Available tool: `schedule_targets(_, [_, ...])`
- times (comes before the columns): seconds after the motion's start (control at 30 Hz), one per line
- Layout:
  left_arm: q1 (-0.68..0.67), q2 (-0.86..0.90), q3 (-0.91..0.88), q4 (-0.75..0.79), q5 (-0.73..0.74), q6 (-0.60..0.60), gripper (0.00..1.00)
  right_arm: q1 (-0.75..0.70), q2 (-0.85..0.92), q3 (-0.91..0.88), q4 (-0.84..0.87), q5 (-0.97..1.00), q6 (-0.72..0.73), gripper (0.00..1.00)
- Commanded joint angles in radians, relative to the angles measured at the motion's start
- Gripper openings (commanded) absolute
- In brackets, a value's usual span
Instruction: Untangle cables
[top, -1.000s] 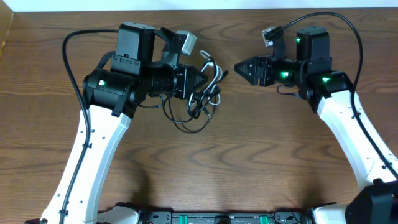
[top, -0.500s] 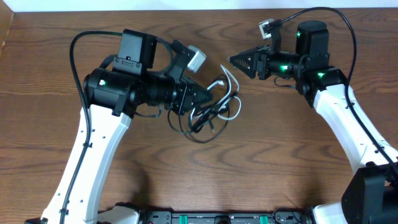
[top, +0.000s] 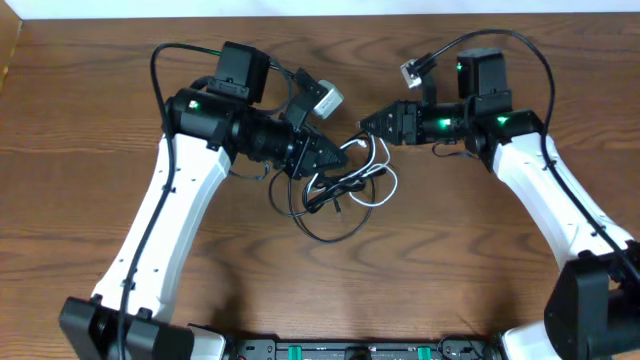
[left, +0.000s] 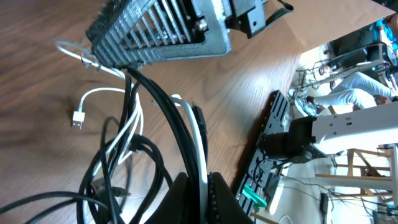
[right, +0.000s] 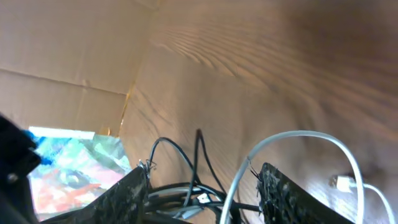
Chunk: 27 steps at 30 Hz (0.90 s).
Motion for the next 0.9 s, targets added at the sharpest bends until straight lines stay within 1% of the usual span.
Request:
schedule_targets(0.0, [0.001, 0.008, 0.009, 0.001, 0.037, 0.025, 0.08, 0.003, 0.01, 0.008, -0.028, 0.032, 0.015, 0.55])
schedule_targets(0.1, [0.0, 0.009, 0.009, 0.001, 0.037, 0.025, 0.07, 0.013, 0.013, 0.008, -0.057, 0.092, 0.016, 0.55])
schedule_targets(0.2, [0.0, 0.009, 0.009, 0.001, 0.037, 0.024, 0.07, 0.031, 0.026, 0.008, -0.053, 0.096, 0.021, 0.55])
schedule_targets(0.33, [0.0, 0.01, 0.009, 0.001, 0.037, 0.024, 0.08, 0.066, 0.062, 0.008, -0.05, 0.145, 0.072, 0.52])
schedule_targets(0.43, [0.0, 0.01, 0.009, 0.001, 0.037, 0.024, 0.07, 0.08, 0.098, 0.008, -0.04, 0.148, 0.072, 0.44])
schedule_targets(0.6, [0.0, 0.01, 0.009, 0.001, 0.008, 0.021, 0.07, 0.08, 0.14, 0.008, -0.033, 0.148, 0.09, 0.36])
schedule_targets(0.63, [0.0, 0.009, 0.009, 0.001, 0.002, 0.021, 0.08, 0.081, 0.142, 0.008, -0.031, 0.147, 0.09, 0.33])
schedule_targets(0.67, [0.001, 0.01, 0.009, 0.001, 0.002, 0.021, 0.08, 0.082, 0.145, 0.008, -0.031, 0.148, 0.09, 0.27])
schedule_targets(0.73, [0.001, 0.01, 0.009, 0.001, -0.002, 0.021, 0.07, 0.081, 0.146, 0.008, -0.031, 0.149, 0.09, 0.1])
schedule_targets(0.77, [0.0, 0.01, 0.009, 0.001, -0.015, 0.021, 0.07, 0.079, 0.146, 0.008, -0.03, 0.158, 0.09, 0.04])
schedule_targets(0.8, [0.0, 0.01, 0.009, 0.0, -0.034, 0.02, 0.07, 0.074, 0.145, 0.008, -0.025, 0.169, 0.091, 0.01])
schedule_targets(0.87, [0.0, 0.011, 0.009, 0.001, -0.086, 0.004, 0.08, 0.059, 0.14, 0.008, 0.0, 0.171, 0.09, 0.01])
